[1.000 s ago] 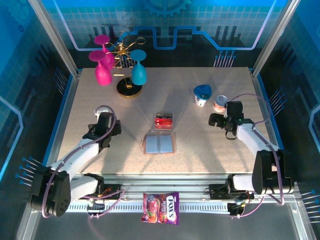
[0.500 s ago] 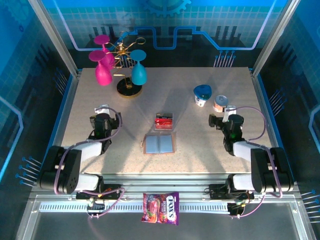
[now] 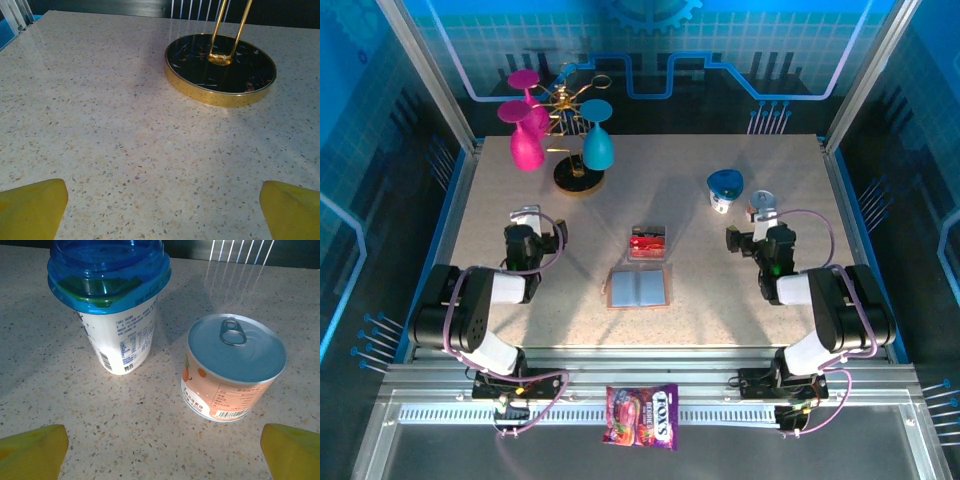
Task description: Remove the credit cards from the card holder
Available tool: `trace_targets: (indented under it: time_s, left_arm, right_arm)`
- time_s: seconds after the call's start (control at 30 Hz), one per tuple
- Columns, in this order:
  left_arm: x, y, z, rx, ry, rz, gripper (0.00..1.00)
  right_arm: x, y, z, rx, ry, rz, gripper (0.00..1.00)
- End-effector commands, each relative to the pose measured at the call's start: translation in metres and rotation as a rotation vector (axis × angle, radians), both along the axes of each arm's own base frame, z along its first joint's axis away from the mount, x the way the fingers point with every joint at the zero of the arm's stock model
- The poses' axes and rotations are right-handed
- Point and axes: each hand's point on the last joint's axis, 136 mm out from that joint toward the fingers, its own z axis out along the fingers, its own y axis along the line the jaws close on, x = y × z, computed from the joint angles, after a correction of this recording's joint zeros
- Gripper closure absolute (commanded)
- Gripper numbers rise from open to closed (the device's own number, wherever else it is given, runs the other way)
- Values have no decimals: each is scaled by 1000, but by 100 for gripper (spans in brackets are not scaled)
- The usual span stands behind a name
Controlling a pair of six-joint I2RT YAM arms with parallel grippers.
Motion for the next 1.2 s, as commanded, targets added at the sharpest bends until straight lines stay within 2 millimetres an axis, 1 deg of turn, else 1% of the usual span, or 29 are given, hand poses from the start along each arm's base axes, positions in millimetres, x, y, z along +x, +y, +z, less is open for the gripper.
trace_targets:
  time_s: [0.0, 1.17]
  left_arm:
    - [4, -4, 7, -2, -38, -35, 1]
    - [4, -6, 8, 1, -41, -42, 1]
  right_arm:
    - [8, -2, 15, -35, -63, -26, 0]
    - [7, -4, 15, -25, -60, -30, 0]
